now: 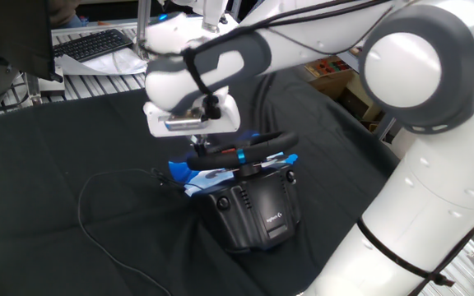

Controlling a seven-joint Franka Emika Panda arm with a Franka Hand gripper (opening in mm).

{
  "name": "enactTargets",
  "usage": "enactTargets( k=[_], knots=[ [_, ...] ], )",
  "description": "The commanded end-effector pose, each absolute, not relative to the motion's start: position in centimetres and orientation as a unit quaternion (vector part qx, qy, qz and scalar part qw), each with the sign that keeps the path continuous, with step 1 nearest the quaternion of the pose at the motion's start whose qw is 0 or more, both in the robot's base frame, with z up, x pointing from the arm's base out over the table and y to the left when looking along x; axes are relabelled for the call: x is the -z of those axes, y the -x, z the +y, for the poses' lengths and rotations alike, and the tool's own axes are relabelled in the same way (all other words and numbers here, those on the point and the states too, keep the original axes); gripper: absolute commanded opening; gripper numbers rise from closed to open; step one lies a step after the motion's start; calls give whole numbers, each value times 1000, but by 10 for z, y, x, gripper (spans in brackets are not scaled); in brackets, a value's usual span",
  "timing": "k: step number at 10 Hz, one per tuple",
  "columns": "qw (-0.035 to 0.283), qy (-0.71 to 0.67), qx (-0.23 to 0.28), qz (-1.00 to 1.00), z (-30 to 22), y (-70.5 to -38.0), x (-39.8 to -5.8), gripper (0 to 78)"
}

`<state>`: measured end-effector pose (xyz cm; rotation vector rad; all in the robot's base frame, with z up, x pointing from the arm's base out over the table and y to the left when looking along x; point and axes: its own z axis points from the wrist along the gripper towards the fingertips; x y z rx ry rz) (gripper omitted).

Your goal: Rotate the steering wheel 90 degrees clockwise

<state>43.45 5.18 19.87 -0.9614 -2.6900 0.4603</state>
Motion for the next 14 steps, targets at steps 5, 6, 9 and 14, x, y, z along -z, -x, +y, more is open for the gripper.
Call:
enactTargets(
  k=[5, 6, 9, 14],
  knots=[
    [194, 124, -21, -973, 75, -407, -290, 12],
    [196, 75, -13, -978, 66, -398, -309, 12],
    [193, 10, 0, -981, 51, -387, -332, 12],
    [173, -35, 8, -984, 39, -379, -351, 12]
  ],
)
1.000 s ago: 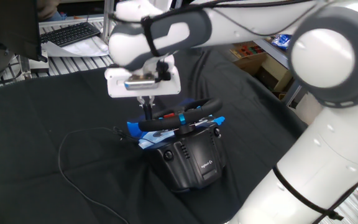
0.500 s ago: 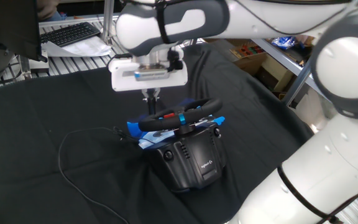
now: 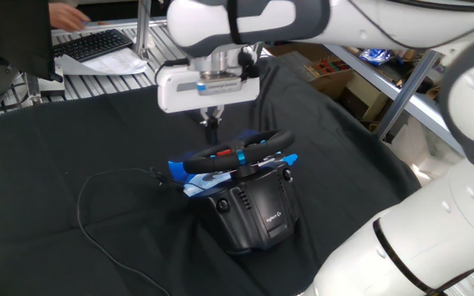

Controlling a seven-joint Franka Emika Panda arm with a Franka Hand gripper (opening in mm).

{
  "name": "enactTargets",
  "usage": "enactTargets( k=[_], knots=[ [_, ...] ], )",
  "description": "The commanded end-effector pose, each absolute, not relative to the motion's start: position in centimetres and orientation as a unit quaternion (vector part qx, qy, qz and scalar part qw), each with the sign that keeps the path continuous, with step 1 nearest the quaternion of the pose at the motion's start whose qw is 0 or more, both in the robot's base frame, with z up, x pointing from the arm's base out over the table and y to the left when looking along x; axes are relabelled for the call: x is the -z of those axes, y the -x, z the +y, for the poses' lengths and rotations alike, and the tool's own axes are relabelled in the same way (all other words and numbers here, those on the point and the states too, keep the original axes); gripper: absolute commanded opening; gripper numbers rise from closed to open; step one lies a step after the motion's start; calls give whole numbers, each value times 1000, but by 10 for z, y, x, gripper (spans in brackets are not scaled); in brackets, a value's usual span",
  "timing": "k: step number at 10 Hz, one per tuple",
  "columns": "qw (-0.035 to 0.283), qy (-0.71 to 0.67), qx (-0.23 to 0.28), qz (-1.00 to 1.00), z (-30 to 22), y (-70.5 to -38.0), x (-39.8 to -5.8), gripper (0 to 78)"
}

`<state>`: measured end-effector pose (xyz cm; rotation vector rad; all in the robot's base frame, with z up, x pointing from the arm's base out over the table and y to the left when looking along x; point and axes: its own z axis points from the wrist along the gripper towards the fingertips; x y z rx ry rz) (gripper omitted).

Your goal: Rotate the steering wheel 90 degrees clockwise

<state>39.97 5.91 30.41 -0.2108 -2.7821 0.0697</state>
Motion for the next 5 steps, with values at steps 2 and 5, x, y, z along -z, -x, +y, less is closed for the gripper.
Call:
enactTargets(
  k=[2, 5],
  knots=[
    [173, -40, 9, -984, 33, -377, -358, 12],
    [174, -36, 0, -984, 29, -375, -362, 12]
  ],
)
